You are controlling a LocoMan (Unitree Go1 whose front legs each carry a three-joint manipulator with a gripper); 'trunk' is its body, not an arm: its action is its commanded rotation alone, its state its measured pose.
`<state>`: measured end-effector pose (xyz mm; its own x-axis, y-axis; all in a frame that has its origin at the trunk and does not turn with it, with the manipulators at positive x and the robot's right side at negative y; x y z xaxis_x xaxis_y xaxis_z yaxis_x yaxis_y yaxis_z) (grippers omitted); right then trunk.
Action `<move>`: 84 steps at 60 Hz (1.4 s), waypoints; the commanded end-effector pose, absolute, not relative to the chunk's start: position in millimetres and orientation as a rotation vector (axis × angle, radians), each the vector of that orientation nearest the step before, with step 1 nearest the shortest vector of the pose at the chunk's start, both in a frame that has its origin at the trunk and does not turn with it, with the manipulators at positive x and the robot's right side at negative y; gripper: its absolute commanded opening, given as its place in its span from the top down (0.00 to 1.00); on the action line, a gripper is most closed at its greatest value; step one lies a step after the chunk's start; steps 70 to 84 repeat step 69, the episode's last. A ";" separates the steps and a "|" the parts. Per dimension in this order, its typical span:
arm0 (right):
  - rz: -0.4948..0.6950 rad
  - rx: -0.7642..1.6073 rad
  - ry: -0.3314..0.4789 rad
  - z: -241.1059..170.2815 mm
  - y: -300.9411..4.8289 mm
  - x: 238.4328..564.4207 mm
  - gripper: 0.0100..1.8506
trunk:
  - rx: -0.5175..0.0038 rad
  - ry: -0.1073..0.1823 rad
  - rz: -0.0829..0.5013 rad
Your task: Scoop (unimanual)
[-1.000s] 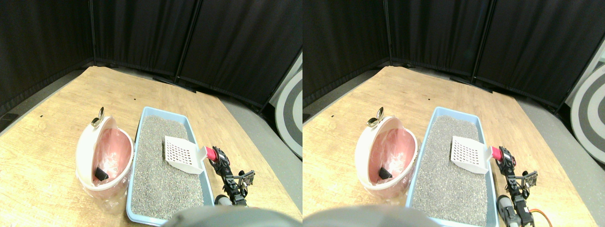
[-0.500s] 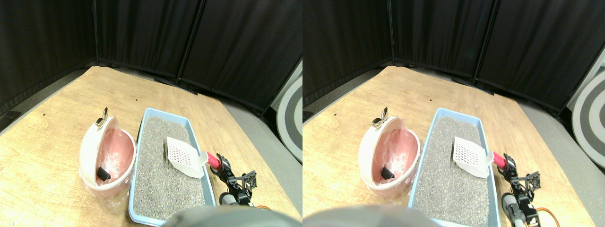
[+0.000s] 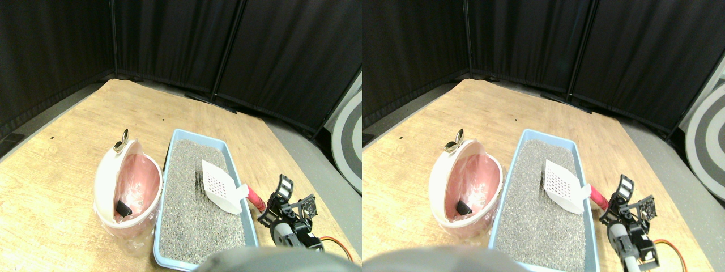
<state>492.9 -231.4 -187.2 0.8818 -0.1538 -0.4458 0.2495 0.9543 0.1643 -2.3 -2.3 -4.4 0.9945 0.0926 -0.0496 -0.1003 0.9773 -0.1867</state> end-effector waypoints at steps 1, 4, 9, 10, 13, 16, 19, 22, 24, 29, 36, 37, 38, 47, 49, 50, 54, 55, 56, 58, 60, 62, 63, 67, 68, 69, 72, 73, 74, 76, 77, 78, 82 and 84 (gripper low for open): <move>-0.175 0.171 0.404 -171.2 -230.6 489.6 0.17 | -0.193 0.044 0.101; -0.161 0.149 0.387 -163.3 -230.7 485.5 0.19 | -0.187 0.043 0.098; -0.141 0.191 0.288 -152.6 -233.4 477.7 0.43 | -0.182 0.044 0.090; -0.127 0.222 0.252 -150.1 -234.0 475.6 0.56 | -0.180 0.043 0.085; -0.075 0.228 0.216 -144.7 -236.6 473.7 0.83 | -0.177 0.042 0.081; -0.072 0.256 0.184 -140.8 -238.2 471.7 0.97 | -0.175 0.042 0.077; -0.044 0.245 0.173 -138.5 -239.2 469.7 0.97 | -0.170 0.040 0.069; -0.037 0.261 0.171 -135.8 -241.0 467.1 0.97 | -0.165 0.039 0.064; -0.031 0.255 0.169 -134.4 -242.9 465.1 0.97 | -0.163 0.038 0.061; -0.016 0.240 0.160 -132.9 -246.3 460.4 0.97 | -0.153 0.033 0.053; 0.063 0.252 0.171 -125.2 -252.5 448.3 0.97 | -0.140 0.029 0.041; 0.063 0.252 0.171 -125.2 -252.5 448.3 0.97 | -0.140 0.029 0.041; 0.068 0.260 0.172 -124.1 -253.5 446.2 0.97 | -0.137 0.027 0.040; 0.115 0.274 0.189 -119.6 -258.7 434.5 0.97 | -0.122 0.026 0.029; 0.123 0.274 0.188 -119.4 -258.6 430.8 0.97 | -0.120 0.026 0.027; 0.125 0.270 0.189 -119.4 -258.6 430.1 0.97 | -0.119 0.026 0.026; 0.127 0.274 0.196 -120.6 -258.8 425.0 0.97 | -0.114 0.026 0.022; 0.127 0.279 0.198 -121.5 -258.6 423.8 0.97 | -0.114 0.026 0.022; 0.130 0.291 0.203 -122.7 -258.6 422.9 0.97 | -0.112 0.026 0.020; 0.130 0.293 0.208 -124.0 -258.2 421.4 0.97 | -0.112 0.026 0.020; 0.133 0.289 0.209 -125.1 -258.0 420.8 0.97 | -0.111 0.028 0.017; 0.135 0.284 0.208 -126.5 -257.4 419.7 0.97 | -0.111 0.028 0.017; 0.135 0.284 0.208 -126.5 -257.4 419.7 0.97 | -0.111 0.028 0.017; 0.126 0.284 0.214 -129.0 -255.0 417.4 0.97 | -0.111 0.027 0.013; 0.118 0.286 0.215 -129.8 -254.0 416.7 0.97 | -0.108 0.027 0.008; 0.113 0.286 0.214 -130.2 -253.5 416.3 0.97 | -0.108 0.027 0.008; 0.113 0.286 0.214 -130.2 -253.5 416.3 0.97 | -0.108 0.027 0.008; 0.113 0.286 0.214 -130.2 -253.5 416.3 0.97 | -0.108 0.027 0.008; 0.113 0.286 0.214 -130.2 -253.5 416.3 0.97 | -0.108 0.027 0.008; 0.113 0.286 0.214 -130.2 -253.5 416.3 0.97 | -0.108 0.027 0.008; 0.113 0.286 0.214 -130.2 -253.5 416.3 0.97 | -0.108 0.027 0.008; 0.113 0.286 0.214 -130.2 -253.5 416.3 0.97 | -0.108 0.027 0.008; 0.113 0.286 0.214 -130.2 -253.5 416.3 0.97 | -0.108 0.027 0.008; 0.113 0.286 0.214 -130.2 -253.5 416.3 0.97 | -0.108 0.027 0.008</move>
